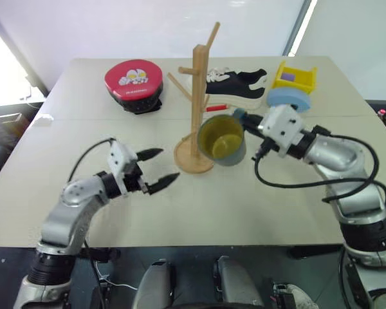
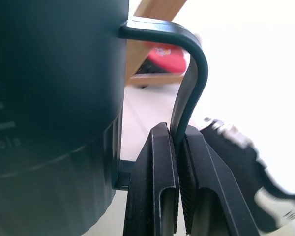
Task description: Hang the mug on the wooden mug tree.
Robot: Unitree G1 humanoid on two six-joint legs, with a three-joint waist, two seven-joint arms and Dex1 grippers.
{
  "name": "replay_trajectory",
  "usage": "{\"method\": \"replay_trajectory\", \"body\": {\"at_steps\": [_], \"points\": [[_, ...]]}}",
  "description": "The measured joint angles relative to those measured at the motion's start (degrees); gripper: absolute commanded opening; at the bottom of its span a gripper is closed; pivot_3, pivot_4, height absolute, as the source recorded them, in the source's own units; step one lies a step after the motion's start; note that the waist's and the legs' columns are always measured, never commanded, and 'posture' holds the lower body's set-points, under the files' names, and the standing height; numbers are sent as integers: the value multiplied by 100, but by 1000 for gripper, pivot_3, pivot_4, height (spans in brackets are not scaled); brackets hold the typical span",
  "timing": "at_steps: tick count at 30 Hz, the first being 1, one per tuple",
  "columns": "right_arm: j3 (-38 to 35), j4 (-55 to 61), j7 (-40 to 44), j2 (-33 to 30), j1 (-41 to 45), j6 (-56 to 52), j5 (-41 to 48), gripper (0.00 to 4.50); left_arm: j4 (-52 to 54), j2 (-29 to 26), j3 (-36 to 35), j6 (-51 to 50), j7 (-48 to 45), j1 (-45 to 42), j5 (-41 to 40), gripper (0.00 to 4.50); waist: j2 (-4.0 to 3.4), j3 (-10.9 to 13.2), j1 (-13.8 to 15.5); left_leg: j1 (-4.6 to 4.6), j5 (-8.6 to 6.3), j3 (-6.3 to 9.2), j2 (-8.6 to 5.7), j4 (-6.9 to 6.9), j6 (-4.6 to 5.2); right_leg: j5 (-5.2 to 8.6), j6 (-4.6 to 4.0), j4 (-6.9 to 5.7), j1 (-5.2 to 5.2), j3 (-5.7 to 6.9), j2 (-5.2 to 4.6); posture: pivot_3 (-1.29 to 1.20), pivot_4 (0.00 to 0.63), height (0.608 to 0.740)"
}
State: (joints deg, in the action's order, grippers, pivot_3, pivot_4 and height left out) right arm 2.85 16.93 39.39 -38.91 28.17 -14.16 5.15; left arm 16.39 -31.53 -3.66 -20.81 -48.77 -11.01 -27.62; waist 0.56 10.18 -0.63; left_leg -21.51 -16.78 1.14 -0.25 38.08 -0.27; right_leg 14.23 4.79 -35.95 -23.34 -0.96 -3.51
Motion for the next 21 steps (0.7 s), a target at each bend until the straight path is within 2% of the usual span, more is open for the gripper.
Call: {"method": "replay_trajectory", "body": {"at_steps": [4,13,21], "points": [[89,-428,118,3,225,170,-57,49,-8,-199,-182,-12,-96,-14,-57,4500,0,0,0,-2,-1,-2,-5,-5,1,-3,5,2,-1,1,-6,0,150,735],[380,-774,444,11,787,380,-267,49,252,-237,-272,-222,-102,21,-459,4500,0,1,-8,-1,-1,0,-3,-6,0,-3,4,0,-2,-3,-7,0,150,735],[738,-1283,497,225,1324,335,-578,49,406,-463,-433,-397,-111,-66,-695,4500,1,1,-14,-1,0,0,-3,-6,0,0,-2,-4,-5,-3,-8,0,150,735]]}}
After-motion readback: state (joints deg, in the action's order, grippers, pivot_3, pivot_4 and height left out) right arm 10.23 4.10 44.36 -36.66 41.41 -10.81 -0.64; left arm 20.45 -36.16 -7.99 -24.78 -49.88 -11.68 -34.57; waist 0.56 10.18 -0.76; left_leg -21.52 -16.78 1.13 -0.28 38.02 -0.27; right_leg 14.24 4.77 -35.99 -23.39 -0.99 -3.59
